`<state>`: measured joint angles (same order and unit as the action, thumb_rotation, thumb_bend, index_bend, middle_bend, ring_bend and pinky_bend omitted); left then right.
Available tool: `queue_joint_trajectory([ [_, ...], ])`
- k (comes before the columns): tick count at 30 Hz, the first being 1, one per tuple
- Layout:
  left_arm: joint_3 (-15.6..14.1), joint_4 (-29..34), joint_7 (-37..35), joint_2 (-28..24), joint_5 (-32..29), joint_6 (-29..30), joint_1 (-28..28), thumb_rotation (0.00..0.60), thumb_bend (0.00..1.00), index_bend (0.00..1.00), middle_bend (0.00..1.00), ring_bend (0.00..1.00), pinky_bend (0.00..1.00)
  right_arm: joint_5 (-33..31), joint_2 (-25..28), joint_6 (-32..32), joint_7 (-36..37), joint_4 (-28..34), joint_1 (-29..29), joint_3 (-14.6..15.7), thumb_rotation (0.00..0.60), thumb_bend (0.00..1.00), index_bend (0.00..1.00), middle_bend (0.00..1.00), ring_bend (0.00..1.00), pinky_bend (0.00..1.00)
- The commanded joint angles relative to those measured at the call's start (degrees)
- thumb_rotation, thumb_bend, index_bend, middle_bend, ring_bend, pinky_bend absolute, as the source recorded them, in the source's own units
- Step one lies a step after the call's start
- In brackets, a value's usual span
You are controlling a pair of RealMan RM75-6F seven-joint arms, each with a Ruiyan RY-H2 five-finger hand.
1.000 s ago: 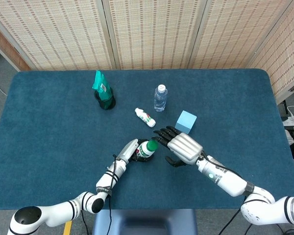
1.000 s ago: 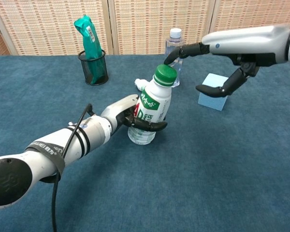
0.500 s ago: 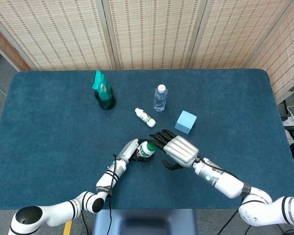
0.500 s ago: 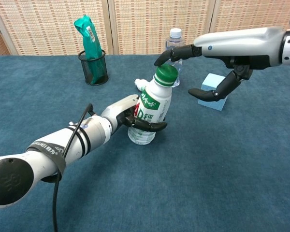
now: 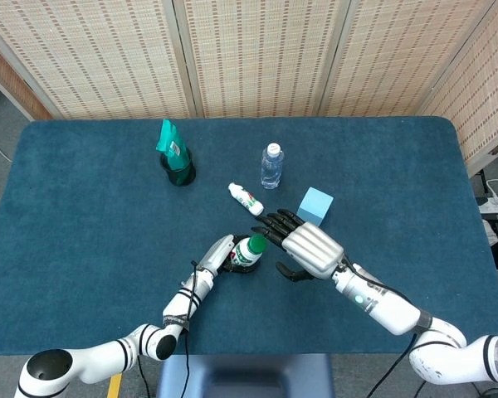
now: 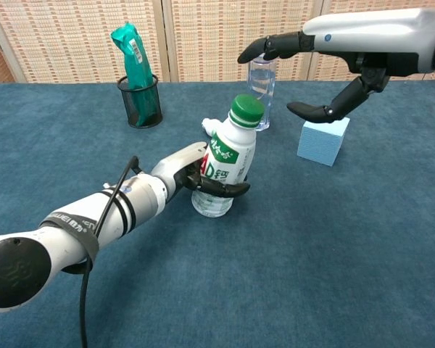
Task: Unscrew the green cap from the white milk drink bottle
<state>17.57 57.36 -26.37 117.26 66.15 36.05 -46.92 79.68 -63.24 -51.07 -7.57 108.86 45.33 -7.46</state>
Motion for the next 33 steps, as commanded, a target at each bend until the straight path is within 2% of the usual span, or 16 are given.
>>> queue_joint_trajectory([
  [1, 0.1, 0.1, 0.2, 0.0, -0.1, 0.1, 0.0, 0.6, 1.0, 0.76, 0.91, 0.54, 0.23, -3.6, -1.0, 0.7, -4.3, -0.1, 0.5, -0.5, 0.501, 0.42, 0.08, 0.0, 0.0, 0.0],
  [4, 0.0, 0.3, 0.4, -0.2, -0.1, 0.2, 0.1, 0.6, 1.0, 0.76, 0.91, 0.54, 0.23, -5.7, -0.6, 1.9, -6.0, 0.7, 0.8, -0.1, 0.5, 0.41, 0.11, 0.0, 0.0, 0.0],
  [10, 0.0, 0.5, 0.7, -0.5, -0.3, 0.1, 0.2, 0.6, 1.0, 0.76, 0.91, 0.54, 0.23, -7.0, 0.5, 3.5, -6.9, 1.6, 0.9, 0.8, 0.511, 0.41, 0.12, 0.0, 0.0, 0.0],
  [20, 0.1, 0.2, 1.2, -0.3, -1.0, -0.8, -0.1, 0.6, 1.0, 0.76, 0.91, 0.54, 0.23, -6.4, 1.0, 5.6, -6.1, 2.3, 1.9, 1.1, 0.512, 0.41, 0.12, 0.0, 0.0, 0.0],
  [29, 0.1, 0.1, 1.0, -0.3, -0.9, -1.3, -0.1, 0.6, 1.0, 0.76, 0.91, 0.54, 0.23, 0.0, 1.0, 4.9, -0.6, 2.3, 1.4, 1.3, 0.512, 0.41, 0.09, 0.0, 0.0, 0.0],
  [33, 0.0, 0.0, 0.9, -0.3, -0.8, -1.3, -0.1, 0.6, 1.0, 0.76, 0.91, 0.54, 0.23, 3.6, 1.2, 2.5, 2.4, 1.6, 0.5, 1.1, 0.513, 0.41, 0.1, 0.0, 0.0, 0.0],
])
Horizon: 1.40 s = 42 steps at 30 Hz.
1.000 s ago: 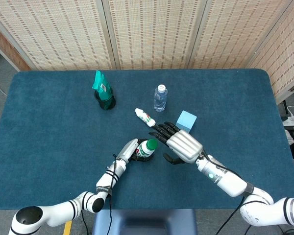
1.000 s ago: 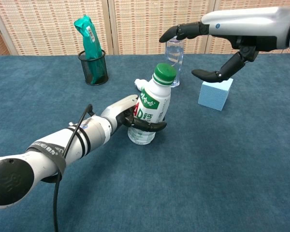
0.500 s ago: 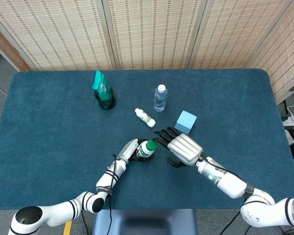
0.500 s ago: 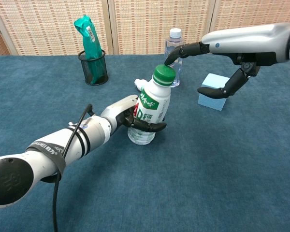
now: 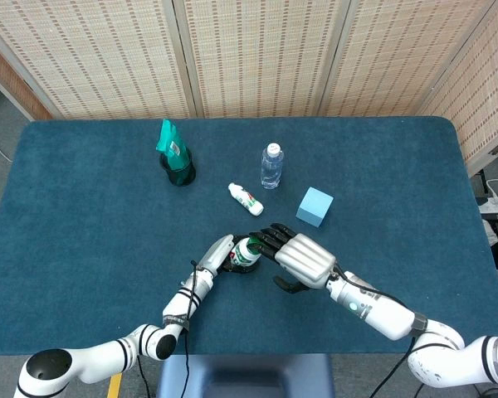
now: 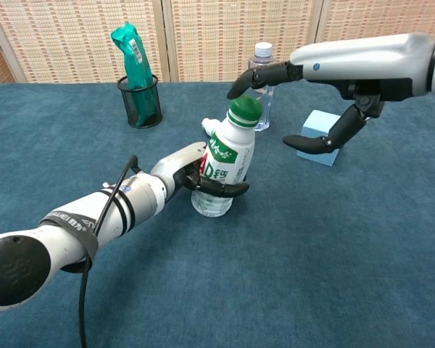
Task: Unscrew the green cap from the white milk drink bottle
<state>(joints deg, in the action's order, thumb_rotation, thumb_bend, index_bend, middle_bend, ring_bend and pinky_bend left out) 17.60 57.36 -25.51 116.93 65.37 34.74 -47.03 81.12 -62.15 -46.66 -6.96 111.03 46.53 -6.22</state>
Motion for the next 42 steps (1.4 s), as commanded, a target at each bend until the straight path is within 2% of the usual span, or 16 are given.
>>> queue_joint_trajectory([
  [1, -0.1, 0.0, 0.0, 0.0, 0.1, 0.0, 0.0, 0.6, 1.0, 0.76, 0.91, 0.54, 0.23, 2.4, -0.1, -2.8, 1.8, -1.0, -1.0, -0.4, 0.512, 0.41, 0.1, 0.0, 0.0, 0.0],
  [7, 0.3, 0.5, -0.4, -0.2, -0.3, -0.1, 0.2, 0.6, 1.0, 0.76, 0.91, 0.54, 0.23, -1.1, -2.5, -5.1, -1.3, -2.2, -1.4, -2.0, 0.52, 0.4, 0.08, 0.0, 0.0, 0.0],
  [13, 0.6, 1.0, -1.0, -0.7, -0.9, -0.5, 0.5, 0.6, 1.0, 0.76, 0.91, 0.54, 0.23, -4.1, -3.6, -3.4, -2.7, -2.8, 0.0, -3.1, 0.533, 0.39, 0.12, 0.0, 0.0, 0.0],
  [17, 0.3, 1.6, -1.4, -0.9, -0.6, -0.8, 0.7, 0.6, 1.0, 0.76, 0.91, 0.54, 0.23, -3.3, -4.2, -2.3, -1.2, -4.6, 0.6, -2.9, 0.547, 0.39, 0.15, 0.0, 0.0, 0.0],
  [21, 0.3, 2.2, -2.1, -0.9, -0.3, -1.3, 0.7, 0.6, 1.0, 0.76, 0.91, 0.54, 0.22, -1.9, -4.8, -0.6, 3.0, -7.0, 1.3, -2.7, 0.598, 0.39, 0.16, 0.0, 0.0, 0.0],
  [26, 0.2, 1.8, -2.2, -0.8, -0.2, -1.4, 0.6, 0.6, 1.0, 0.76, 0.91, 0.55, 0.22, 1.2, -4.8, -0.1, 7.6, -9.2, 1.7, -2.3, 0.6, 0.39, 0.19, 0.0, 0.0, 0.0],
  [42, -0.1, 1.1, -3.7, -0.5, 0.6, -1.7, 0.9, 0.6, 1.0, 0.76, 0.91, 0.54, 0.22, 4.1, -6.0, -0.9, 13.1, -12.9, 1.9, -1.5, 0.6, 0.39, 0.3, 0.0, 0.0, 0.0],
])
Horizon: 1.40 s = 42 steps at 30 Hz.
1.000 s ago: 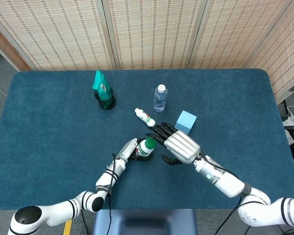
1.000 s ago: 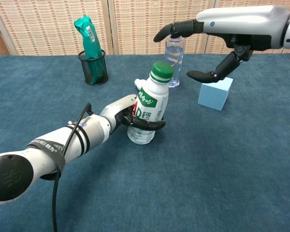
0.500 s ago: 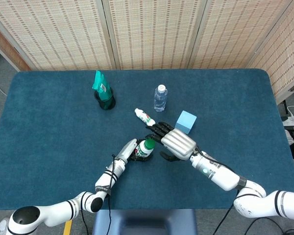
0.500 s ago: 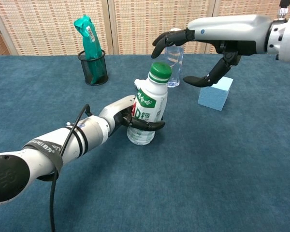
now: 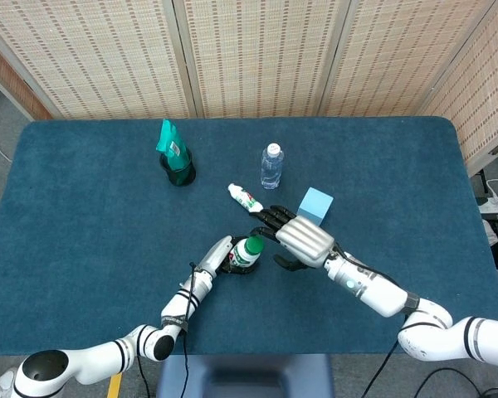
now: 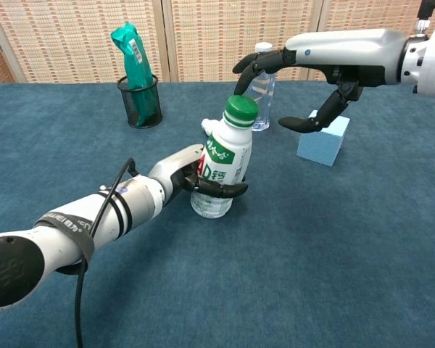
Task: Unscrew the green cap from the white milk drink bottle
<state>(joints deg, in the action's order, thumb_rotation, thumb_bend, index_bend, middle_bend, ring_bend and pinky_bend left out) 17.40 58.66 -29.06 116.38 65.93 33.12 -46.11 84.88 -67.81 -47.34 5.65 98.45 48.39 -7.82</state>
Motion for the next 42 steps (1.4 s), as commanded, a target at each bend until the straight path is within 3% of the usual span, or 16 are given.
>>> queue_joint_trajectory([
  [1, 0.1, -0.2, -0.3, 0.0, 0.0, -0.1, 0.0, 0.6, 1.0, 0.76, 0.91, 0.54, 0.22, 0.5, -0.5, -0.3, 0.7, -0.5, 0.0, 0.2, 0.6, 0.39, 0.3, 0.0, 0.0, 0.0],
  [23, -0.3, -1.6, -1.5, 0.5, 1.0, -0.9, -0.4, 0.6, 1.0, 0.76, 0.91, 0.54, 0.22, 5.7, -0.7, -2.2, 7.1, -2.1, 0.4, 2.2, 0.6, 0.39, 0.31, 0.0, 0.0, 0.0],
  [42, -0.3, -1.7, -1.7, 0.5, 1.3, -0.7, -0.4, 0.6, 1.0, 0.76, 0.91, 0.54, 0.22, 7.4, -0.2, -3.4, 7.4, -1.9, 0.6, 3.1, 0.6, 0.39, 0.28, 0.0, 0.0, 0.0],
])
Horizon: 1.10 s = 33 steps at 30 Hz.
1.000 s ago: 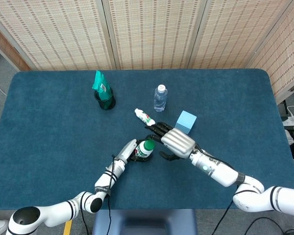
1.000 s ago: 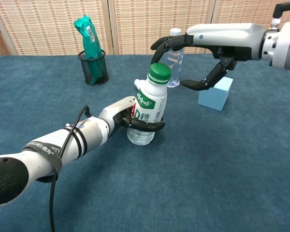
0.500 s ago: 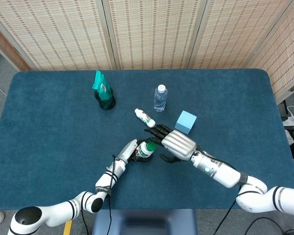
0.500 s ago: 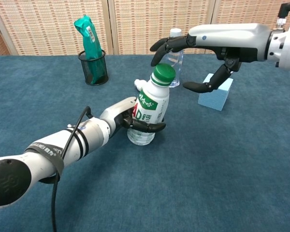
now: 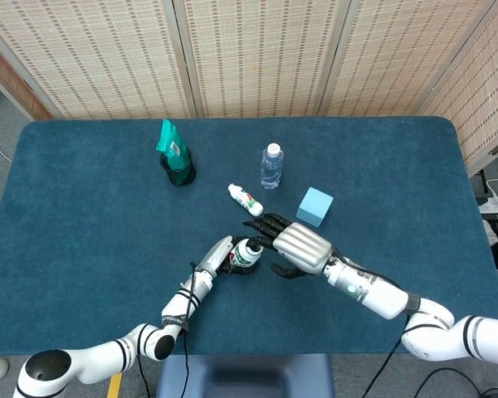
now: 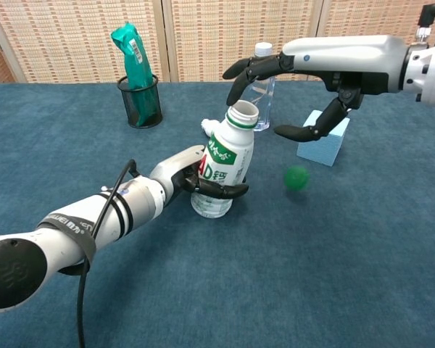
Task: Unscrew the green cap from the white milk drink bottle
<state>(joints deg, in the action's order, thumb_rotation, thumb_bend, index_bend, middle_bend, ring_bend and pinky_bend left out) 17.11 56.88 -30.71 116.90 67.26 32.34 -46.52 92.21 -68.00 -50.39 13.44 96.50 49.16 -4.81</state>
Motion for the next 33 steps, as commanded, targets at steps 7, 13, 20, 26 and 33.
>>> queue_joint_trajectory([
  [7, 1.0, -0.3, -1.2, 0.7, -0.7, 2.4, 1.2, 0.6, 0.97, 0.75, 0.89, 0.53, 0.2, -1.3, 0.0, -4.6, -1.8, 0.1, -2.4, -0.8, 0.6, 0.39, 0.15, 0.0, 0.0, 0.0],
  [13, 1.5, 0.3, -0.6, -0.1, -0.2, 5.5, 2.1, 0.6, 0.91, 0.7, 0.84, 0.44, 0.15, -1.2, 1.5, -7.2, -1.4, 0.4, -4.6, -0.1, 0.6, 0.39, 0.09, 0.0, 0.0, 0.0],
  [20, -0.3, 0.8, 10.5, -0.5, 4.5, 17.9, 3.6, 0.6, 0.94, 0.69, 0.84, 0.44, 0.15, -0.9, 3.5, -7.8, -0.4, 0.5, -6.1, 1.0, 0.6, 0.39, 0.06, 0.0, 0.0, 0.0],
  [26, -1.6, 4.4, 18.0, -2.3, 7.8, 25.7, 4.9, 0.6, 0.93, 0.69, 0.84, 0.44, 0.15, -0.6, 4.8, -7.7, 0.1, 1.0, -7.0, 1.8, 0.6, 0.39, 0.05, 0.0, 0.0, 0.0],
  [33, -5.4, 4.1, 31.9, -3.5, 8.2, 26.9, 5.7, 0.6, 0.91, 0.62, 0.75, 0.38, 0.15, 0.7, 6.9, -8.4, 0.5, 2.6, -8.2, 2.7, 0.6, 0.39, 0.03, 0.0, 0.0, 0.0],
])
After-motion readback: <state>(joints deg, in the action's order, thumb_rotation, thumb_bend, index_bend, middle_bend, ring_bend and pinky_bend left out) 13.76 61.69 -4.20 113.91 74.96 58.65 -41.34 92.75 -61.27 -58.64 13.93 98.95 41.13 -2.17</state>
